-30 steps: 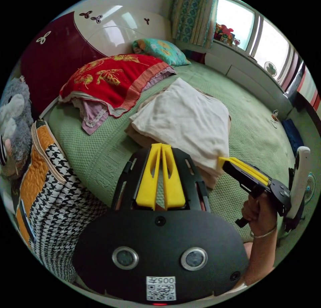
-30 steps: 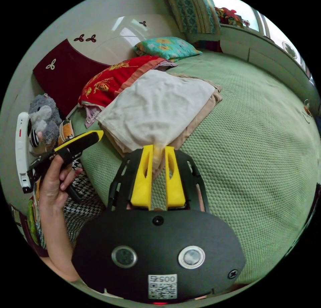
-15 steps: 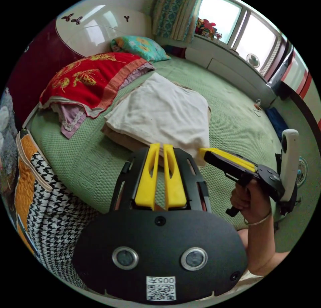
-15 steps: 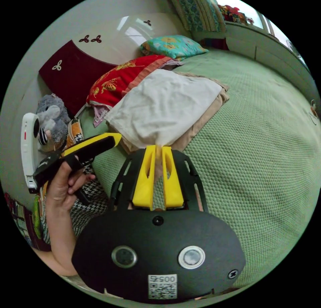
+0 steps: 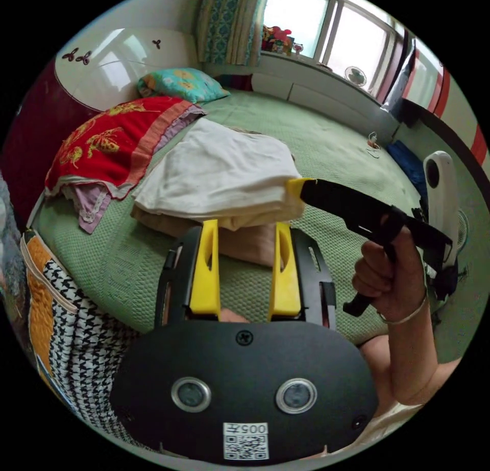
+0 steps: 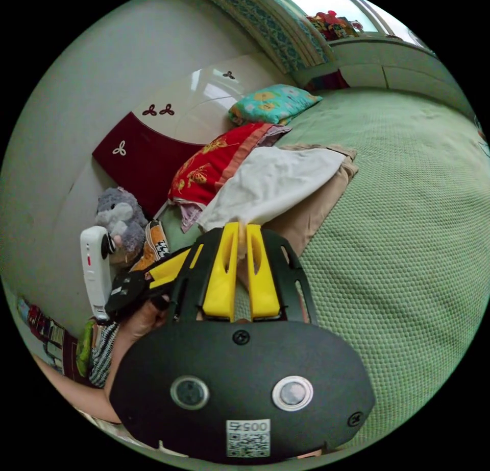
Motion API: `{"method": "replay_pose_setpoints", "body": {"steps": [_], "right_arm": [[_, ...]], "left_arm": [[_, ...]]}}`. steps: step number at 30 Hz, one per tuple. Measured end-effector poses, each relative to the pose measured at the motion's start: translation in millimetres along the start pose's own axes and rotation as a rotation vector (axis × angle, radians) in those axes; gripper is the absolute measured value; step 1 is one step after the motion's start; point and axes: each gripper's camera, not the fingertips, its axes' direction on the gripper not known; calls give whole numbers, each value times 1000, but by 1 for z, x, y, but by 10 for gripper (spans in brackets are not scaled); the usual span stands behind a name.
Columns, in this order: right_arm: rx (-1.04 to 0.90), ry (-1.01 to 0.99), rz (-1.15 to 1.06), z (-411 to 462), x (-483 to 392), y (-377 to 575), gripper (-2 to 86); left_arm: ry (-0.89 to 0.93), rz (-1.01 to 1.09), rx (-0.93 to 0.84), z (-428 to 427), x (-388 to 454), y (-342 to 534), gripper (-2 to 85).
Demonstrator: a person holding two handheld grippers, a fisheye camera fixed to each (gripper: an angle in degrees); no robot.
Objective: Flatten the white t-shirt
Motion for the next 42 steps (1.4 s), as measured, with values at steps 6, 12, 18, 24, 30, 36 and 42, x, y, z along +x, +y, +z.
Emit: {"method": "replay_pose_setpoints", "body": {"steps": [6, 12, 18, 24, 30, 36, 42], "right_arm": [[25, -16, 6, -13, 16, -1, -11], [21, -83, 61, -19, 38, 0, -11], [19, -70, 40, -24, 45, 1, -10], [-40, -95, 43, -23, 59, -2, 27], [-16, -41, 124, -31, 84, -5, 92], [-7, -36, 206, -32, 105, -5, 109], [-12, -96, 247, -26, 113, -3, 110]], "left_arm": [[-73, -36, 21, -1, 10, 1, 195], [-182, -52, -7, 8, 15, -2, 206], [-188, -58, 25, 12, 15, -5, 174], [-97, -107, 38, 11, 7, -5, 71], [-93, -88, -5, 13, 8, -6, 60], [-64, -98, -24, 15, 7, -8, 58], [-31, -92, -30, 15, 5, -10, 58]]}}
